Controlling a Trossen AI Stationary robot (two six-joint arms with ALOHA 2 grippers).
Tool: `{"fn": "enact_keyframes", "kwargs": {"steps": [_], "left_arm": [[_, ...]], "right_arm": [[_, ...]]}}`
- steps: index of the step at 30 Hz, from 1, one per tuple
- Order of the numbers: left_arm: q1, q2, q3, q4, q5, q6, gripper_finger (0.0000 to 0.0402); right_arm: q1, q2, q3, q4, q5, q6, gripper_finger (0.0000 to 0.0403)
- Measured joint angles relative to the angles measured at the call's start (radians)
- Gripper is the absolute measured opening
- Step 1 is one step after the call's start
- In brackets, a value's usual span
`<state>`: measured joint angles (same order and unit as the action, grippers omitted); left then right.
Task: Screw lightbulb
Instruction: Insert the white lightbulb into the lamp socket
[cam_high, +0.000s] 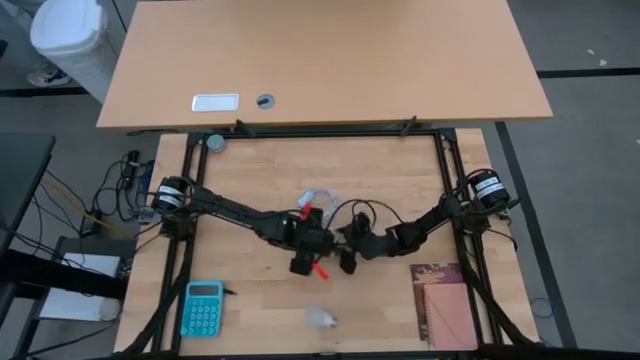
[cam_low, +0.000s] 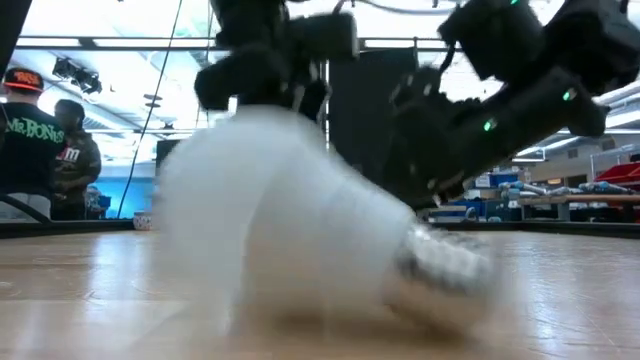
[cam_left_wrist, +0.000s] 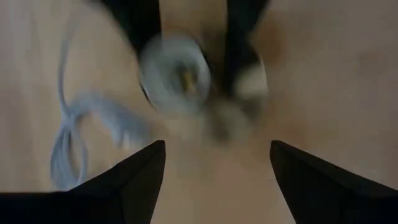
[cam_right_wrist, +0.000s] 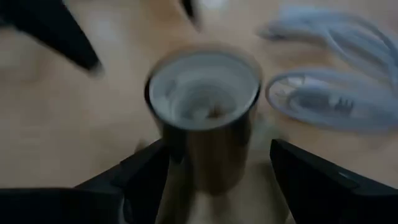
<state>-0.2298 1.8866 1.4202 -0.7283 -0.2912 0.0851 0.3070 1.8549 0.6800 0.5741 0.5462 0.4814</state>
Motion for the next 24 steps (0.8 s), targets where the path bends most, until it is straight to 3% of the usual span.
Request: {"fn": "enact_keyframes", "kwargs": {"steps": [2, 5, 9, 15, 20, 24], "left_arm": [[0.005, -0.021, -0.002, -0.052, 0.051, -0.006, 0.0296], [-0.032, -0.065, -0.025, 0.012, 0.102, -0.018, 0.0296], [-0.108, -0.119, -0.098, 0.113, -0.005, -0.025, 0.0295], [-0.206, -0.25, -0.3, 0.358, -0.201, -0.062, 0.0277], [-0.228, -0.379, -0.526, 0.653, -0.219, -0.15, 0.0255], [-0.22, -0.403, -0.633, 0.722, -0.138, -0.261, 0.0249]], "right_arm": [[-0.014, -0.002, 0.001, -0.044, 0.011, 0.065, 0.0278], [-0.021, -0.005, 0.003, -0.055, -0.017, 0.102, 0.0275], [0.01, -0.004, 0.002, -0.036, -0.012, 0.081, 0.0274], [0.027, -0.001, 0.0, -0.036, 0.079, 0.074, 0.0274], [-0.012, -0.006, 0.0, -0.031, 0.093, 0.042, 0.0274], [-0.079, -0.007, 0.0, -0.031, 0.014, 0.004, 0.0274]]}}
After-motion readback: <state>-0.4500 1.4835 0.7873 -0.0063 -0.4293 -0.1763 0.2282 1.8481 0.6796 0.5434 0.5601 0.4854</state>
